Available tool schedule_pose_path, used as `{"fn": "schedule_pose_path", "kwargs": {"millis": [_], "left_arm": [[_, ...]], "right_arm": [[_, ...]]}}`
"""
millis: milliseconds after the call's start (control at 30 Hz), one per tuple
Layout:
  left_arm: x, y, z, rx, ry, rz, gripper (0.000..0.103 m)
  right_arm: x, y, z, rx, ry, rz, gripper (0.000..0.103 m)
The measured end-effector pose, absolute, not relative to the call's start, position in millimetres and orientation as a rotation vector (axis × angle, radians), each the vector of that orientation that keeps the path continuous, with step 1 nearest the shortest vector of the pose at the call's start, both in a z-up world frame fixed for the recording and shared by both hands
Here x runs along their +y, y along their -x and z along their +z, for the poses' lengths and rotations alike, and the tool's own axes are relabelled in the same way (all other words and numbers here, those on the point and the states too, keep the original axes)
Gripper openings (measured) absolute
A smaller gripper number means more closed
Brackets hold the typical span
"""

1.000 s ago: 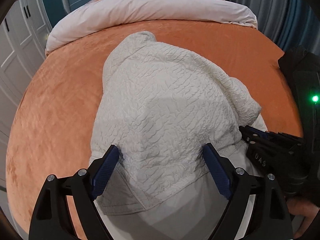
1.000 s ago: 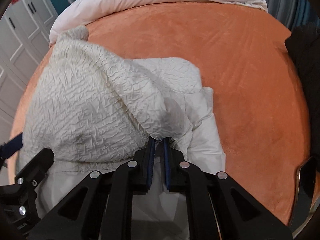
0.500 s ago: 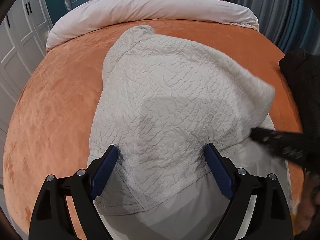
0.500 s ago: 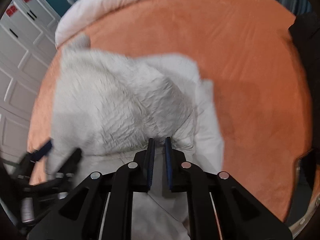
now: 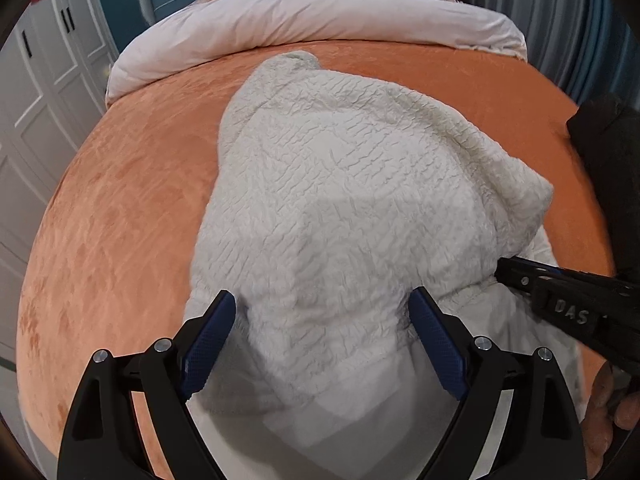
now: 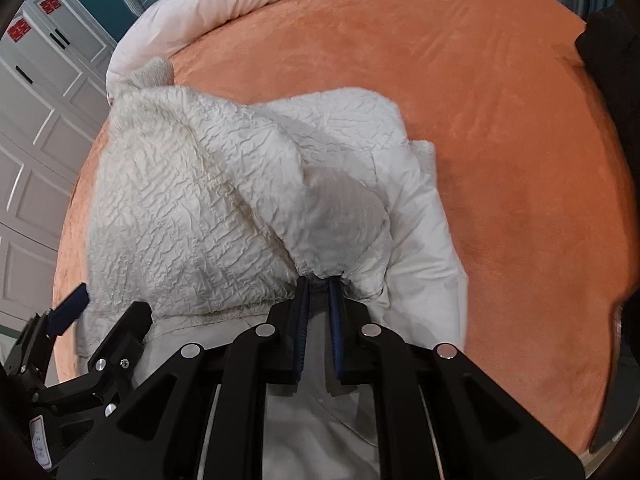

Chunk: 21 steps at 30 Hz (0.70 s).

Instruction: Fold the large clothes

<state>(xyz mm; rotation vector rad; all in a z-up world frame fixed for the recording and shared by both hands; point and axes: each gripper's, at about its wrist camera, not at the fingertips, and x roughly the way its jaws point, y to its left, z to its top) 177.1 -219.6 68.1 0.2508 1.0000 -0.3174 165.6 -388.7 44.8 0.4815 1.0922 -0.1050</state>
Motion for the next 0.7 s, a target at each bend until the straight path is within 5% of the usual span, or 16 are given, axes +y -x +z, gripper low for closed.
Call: {"fn": "schedule_pose_path", "kwargs": {"millis": [200, 467, 700], "left_arm": [[-177, -131, 97, 1.023, -0.162, -0.399, 0.084], [-165, -99, 55, 1.077, -0.235, -0.357, 0.092], [-163, -94, 66, 1.074, -0.242, -0.347, 0.091]], "right_arm": [[-383, -97, 76, 1.061, -0.511, -0.039, 0.013], [-361, -76, 15, 1.149, -0.504, -0.044, 0.011], [-382, -74, 85, 0.978, -0.517, -0.097, 0.015]]}}
